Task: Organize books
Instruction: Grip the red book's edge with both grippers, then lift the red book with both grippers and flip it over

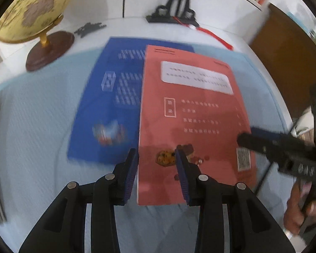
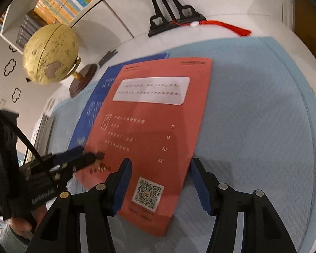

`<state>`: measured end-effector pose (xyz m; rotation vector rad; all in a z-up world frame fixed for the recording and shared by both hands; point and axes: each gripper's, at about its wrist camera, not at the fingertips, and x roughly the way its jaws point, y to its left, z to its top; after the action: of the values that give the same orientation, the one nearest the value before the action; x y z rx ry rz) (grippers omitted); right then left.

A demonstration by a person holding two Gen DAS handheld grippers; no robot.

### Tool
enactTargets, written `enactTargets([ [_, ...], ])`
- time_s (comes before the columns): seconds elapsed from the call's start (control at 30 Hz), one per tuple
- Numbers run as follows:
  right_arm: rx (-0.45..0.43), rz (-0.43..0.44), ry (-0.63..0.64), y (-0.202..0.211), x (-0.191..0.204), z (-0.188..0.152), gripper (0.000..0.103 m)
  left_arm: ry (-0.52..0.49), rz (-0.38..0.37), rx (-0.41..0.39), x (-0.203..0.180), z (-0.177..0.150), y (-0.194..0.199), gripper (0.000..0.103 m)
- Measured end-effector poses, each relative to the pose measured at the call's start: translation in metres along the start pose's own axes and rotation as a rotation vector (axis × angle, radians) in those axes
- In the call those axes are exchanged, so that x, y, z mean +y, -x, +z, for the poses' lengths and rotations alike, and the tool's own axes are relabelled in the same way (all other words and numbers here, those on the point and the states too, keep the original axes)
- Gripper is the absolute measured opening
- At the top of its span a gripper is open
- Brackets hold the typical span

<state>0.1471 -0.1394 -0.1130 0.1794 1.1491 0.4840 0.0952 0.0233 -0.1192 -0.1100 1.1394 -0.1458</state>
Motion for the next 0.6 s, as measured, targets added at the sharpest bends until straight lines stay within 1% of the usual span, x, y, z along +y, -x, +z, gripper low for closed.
enactTargets([
  [0.07, 0.010, -0.026, 0.051, 0.005, 0.003, -0.012, 0.057, -0.005, 0.001, 0.014, -0.010, -0.014, 0.003, 0.033],
  [0.13, 0.009, -0.050, 0.084, 0.008, 0.004, -0.022, 0.057, 0.019, -0.011, 0.009, -0.014, -0.025, 0.005, 0.033],
  [0.27, 0.003, -0.064, 0.063, 0.011, 0.004, -0.030, 0.058, 0.066, -0.003, -0.002, -0.017, -0.028, 0.005, 0.034],
  [0.33, 0.004, -0.020, 0.008, 0.015, -0.004, -0.029, 0.058, 0.080, -0.003, 0.001, -0.018, -0.030, 0.006, 0.034],
  [0.37, 0.004, 0.034, -0.045, 0.020, -0.013, -0.030, 0.057, 0.083, -0.006, 0.005, -0.018, -0.033, 0.007, 0.034],
  [0.43, 0.018, 0.102, -0.103, 0.025, -0.025, -0.036, 0.057, 0.097, -0.029, 0.014, -0.018, -0.041, 0.010, 0.033],
  [0.5, 0.032, 0.145, -0.140, 0.027, -0.032, -0.045, 0.057, 0.105, -0.044, 0.016, -0.021, -0.051, 0.012, 0.033],
  [0.6, 0.029, 0.190, -0.183, 0.034, -0.039, -0.058, 0.057, 0.099, -0.036, 0.022, -0.028, -0.065, 0.016, 0.033],
])
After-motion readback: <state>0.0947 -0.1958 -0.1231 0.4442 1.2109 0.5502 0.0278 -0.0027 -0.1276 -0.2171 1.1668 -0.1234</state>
